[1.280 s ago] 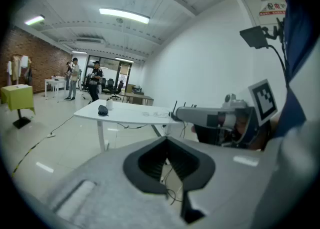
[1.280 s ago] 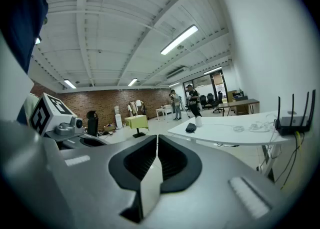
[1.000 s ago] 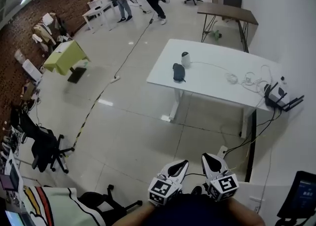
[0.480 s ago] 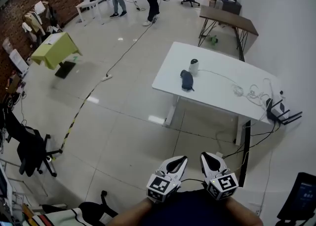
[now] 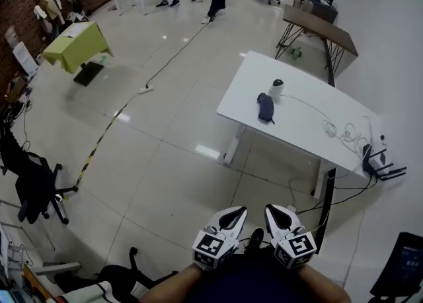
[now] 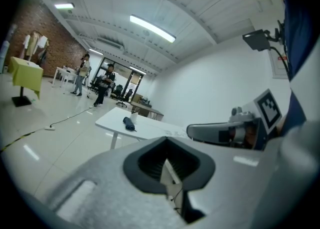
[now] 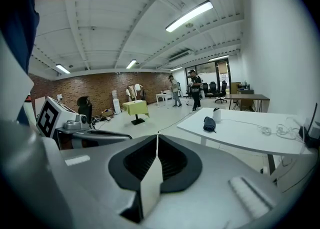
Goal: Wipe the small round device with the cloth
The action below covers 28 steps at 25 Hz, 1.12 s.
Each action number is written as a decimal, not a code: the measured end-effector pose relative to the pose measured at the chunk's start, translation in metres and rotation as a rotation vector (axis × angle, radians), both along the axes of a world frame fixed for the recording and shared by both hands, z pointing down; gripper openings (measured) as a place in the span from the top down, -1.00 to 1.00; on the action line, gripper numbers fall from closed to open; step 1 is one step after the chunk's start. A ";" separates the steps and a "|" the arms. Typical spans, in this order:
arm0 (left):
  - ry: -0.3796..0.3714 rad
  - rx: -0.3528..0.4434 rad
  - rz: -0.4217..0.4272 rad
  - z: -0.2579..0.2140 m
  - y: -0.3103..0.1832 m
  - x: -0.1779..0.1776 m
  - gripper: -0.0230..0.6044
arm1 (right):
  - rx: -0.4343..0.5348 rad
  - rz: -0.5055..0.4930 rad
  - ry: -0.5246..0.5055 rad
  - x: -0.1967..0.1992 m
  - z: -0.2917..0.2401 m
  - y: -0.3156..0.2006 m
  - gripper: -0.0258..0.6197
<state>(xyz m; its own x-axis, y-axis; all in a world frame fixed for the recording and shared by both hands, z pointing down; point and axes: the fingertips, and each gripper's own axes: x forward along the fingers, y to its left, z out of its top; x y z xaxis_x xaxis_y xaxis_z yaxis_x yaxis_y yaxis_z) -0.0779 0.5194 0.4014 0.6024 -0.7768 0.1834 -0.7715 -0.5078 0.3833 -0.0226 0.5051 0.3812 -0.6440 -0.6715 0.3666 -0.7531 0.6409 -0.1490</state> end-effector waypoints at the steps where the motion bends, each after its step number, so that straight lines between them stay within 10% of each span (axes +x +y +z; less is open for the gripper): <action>1: -0.002 -0.004 -0.001 0.003 -0.002 -0.001 0.92 | -0.003 -0.002 0.000 -0.002 0.001 -0.001 0.86; 12: -0.075 -0.022 -0.008 -0.001 -0.023 0.024 0.92 | -0.026 -0.001 -0.109 0.019 0.005 -0.031 0.86; 28: -0.190 0.001 -0.056 -0.010 -0.092 0.131 0.92 | -0.007 0.078 -0.227 0.154 -0.004 -0.109 0.88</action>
